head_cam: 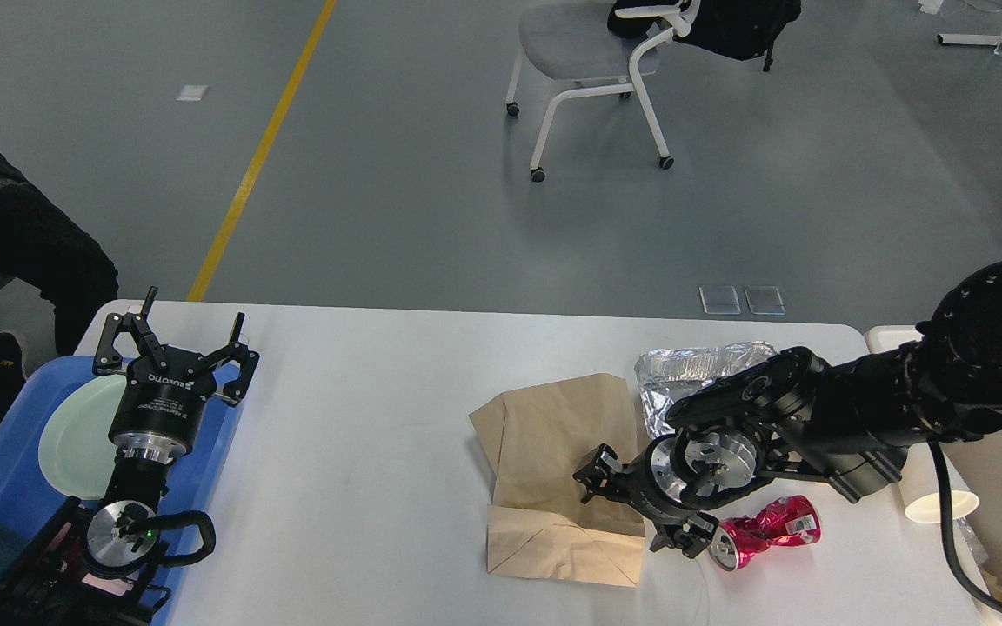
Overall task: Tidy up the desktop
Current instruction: 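Close the right gripper on the brown paper bag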
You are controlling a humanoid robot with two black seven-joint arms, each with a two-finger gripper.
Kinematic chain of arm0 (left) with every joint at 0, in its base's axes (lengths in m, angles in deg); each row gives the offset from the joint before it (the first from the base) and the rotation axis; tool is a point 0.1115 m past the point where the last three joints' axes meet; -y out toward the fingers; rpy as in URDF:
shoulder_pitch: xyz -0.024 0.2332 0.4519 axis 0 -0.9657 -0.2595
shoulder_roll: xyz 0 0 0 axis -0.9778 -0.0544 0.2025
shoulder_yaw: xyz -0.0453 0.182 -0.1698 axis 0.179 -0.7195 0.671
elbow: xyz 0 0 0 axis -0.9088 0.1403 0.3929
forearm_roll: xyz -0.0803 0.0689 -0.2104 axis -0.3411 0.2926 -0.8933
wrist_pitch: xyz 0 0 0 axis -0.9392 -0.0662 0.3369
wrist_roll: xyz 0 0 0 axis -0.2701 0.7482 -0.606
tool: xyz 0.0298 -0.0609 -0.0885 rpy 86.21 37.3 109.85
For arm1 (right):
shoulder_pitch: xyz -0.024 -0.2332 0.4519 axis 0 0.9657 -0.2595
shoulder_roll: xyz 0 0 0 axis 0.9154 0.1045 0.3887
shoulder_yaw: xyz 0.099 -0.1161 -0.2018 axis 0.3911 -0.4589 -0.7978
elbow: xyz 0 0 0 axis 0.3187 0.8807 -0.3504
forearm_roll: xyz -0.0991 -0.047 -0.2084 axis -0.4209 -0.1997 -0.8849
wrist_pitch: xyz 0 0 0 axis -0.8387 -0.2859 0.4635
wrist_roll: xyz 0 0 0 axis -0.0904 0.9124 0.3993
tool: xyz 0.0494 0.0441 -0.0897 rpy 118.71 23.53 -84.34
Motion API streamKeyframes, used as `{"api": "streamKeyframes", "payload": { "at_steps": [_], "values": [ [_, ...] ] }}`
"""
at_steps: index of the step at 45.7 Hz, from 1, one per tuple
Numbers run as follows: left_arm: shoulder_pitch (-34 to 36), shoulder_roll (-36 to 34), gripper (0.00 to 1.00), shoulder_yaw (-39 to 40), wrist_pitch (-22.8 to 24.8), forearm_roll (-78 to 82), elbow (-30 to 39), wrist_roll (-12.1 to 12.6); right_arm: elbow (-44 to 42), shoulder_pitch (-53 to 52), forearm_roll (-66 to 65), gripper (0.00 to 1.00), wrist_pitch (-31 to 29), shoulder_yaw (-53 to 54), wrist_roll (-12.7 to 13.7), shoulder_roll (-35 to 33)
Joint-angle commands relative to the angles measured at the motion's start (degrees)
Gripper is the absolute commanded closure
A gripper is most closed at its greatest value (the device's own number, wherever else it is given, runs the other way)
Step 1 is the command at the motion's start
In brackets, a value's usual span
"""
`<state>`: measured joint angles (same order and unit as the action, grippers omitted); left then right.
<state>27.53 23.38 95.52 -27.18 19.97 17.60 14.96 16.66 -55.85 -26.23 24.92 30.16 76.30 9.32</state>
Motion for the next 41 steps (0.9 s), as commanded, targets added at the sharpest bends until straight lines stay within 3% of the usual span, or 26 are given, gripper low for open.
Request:
{"api": "streamKeyframes", "payload": {
  "at_steps": [1, 6, 14, 17, 20, 41],
  "values": [
    [0.0, 0.0, 0.04, 0.0, 0.0, 0.0, 0.0, 0.0, -1.9, 1.9, 0.5, 0.03, 0.3, 2.5, 0.0, 0.1],
    [0.0, 0.0, 0.04, 0.0, 0.0, 0.0, 0.0, 0.0, -3.3, 3.8, 4.0, 0.17, 2.0, 2.7, 0.0, 1.2],
    [0.0, 0.0, 0.04, 0.0, 0.0, 0.0, 0.0, 0.0, -3.4, 5.1, 4.6, 0.70, 3.2, 2.4, 0.0, 2.8],
    [0.0, 0.0, 0.04, 0.0, 0.0, 0.0, 0.0, 0.0, -3.4, 5.3, 4.6, 0.79, 3.2, 2.4, 0.0, 2.9],
    [0.0, 0.0, 0.04, 0.0, 0.0, 0.0, 0.0, 0.0, -3.2, 5.3, 4.6, 0.98, 2.9, 2.4, 0.0, 2.8],
    [0.0, 0.0, 0.04, 0.0, 0.0, 0.0, 0.0, 0.0, -1.2, 4.4, 4.2, 1.00, 1.8, 2.1, 0.9, 3.2]
  ]
}}
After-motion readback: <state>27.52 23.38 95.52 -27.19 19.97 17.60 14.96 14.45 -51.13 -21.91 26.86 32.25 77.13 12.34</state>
